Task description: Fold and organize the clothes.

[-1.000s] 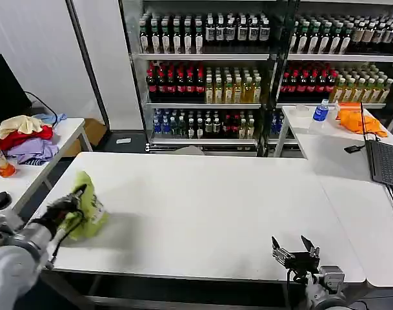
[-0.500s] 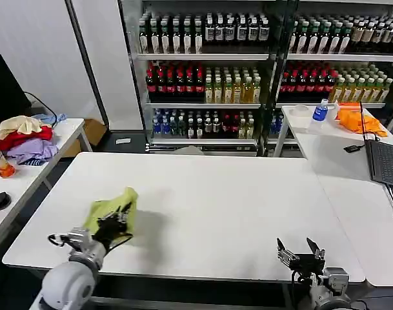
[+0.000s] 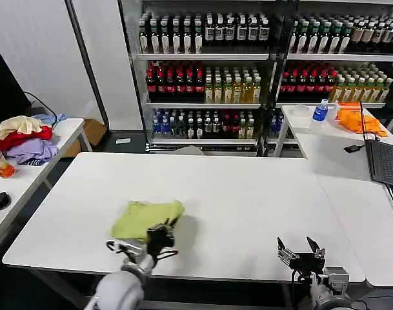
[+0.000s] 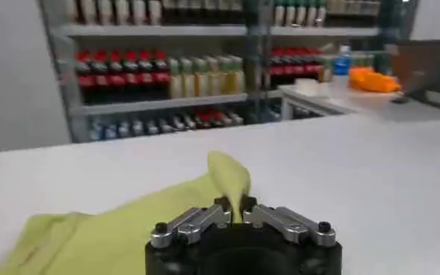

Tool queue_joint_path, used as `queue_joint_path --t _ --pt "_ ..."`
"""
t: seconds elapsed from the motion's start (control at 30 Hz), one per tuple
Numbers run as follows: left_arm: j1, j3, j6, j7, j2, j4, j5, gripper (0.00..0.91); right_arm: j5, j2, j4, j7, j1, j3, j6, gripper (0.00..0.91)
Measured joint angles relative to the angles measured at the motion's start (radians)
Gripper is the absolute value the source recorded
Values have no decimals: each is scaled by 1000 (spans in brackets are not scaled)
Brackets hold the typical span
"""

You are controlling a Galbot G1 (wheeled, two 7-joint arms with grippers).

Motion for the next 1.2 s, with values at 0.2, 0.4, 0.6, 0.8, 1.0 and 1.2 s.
queue_joint_path --t 0.2,0.4,0.6,0.8,1.0,1.2 --pt "-27 83 -16 13 -63 16 19 907 5 -3 -7 -1 18 -13 0 907" --pt "-17 97 -42 12 -87 -4 6 907 19 1 -26 2 58 -48 9 907" --pt "32 38 -65 0 -85 -67 -10 907 58 20 -67 15 148 -138 12 907" --pt "120 -83 -76 -21 -73 -136 -38 907 131 73 -159 43 288 -267 15 907" --pt "207 -203 -84 -35 -80 -187 -62 907 207 151 -277 79 421 -382 15 907" --pt "262 -274 -87 -40 -92 -218 -68 907 271 227 -388 109 523 -463 15 0"
